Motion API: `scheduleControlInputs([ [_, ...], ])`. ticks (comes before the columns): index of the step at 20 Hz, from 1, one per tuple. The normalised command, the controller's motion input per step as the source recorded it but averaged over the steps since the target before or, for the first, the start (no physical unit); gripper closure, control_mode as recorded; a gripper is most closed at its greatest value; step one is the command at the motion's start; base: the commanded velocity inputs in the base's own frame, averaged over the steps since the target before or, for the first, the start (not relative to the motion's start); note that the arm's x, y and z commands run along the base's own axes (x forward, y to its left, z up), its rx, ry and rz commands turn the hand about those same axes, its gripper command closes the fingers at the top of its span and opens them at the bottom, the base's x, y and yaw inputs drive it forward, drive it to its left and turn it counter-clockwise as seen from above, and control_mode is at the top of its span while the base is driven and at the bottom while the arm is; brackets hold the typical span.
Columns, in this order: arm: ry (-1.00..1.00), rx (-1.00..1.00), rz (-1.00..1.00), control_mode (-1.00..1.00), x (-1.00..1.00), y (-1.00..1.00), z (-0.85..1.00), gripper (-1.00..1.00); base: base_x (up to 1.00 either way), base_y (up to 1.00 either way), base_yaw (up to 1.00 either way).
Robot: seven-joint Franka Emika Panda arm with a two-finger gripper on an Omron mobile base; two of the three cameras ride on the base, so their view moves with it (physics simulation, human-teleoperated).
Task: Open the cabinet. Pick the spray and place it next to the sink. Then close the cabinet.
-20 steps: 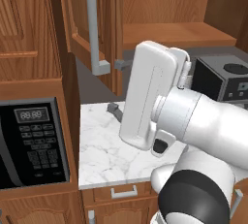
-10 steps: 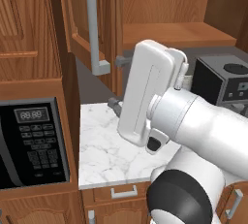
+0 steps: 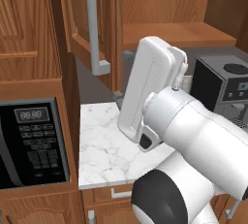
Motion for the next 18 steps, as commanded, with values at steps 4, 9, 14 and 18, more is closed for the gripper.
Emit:
scheduleControlInputs([
  [4, 0.00, 0.07, -0.10, -1.00, 0.09, -0.04, 0.01, -1.00, 0.00, 0.00, 0.00],
  [9, 0.00, 0.08, -0.09, -1.00, 0.09, -0.12, 0.00, -1.00, 0.00, 0.00, 0.00],
  [14, 0.00, 0.08, -0.06, -1.00, 0.18, -0.24, 0.00, -1.00, 0.00, 0.00, 0.00],
  [18, 0.00, 0.07, -0.01, -1.00, 0.14, -0.18, 0.00, -1.00, 0.00, 0.00, 0.00],
])
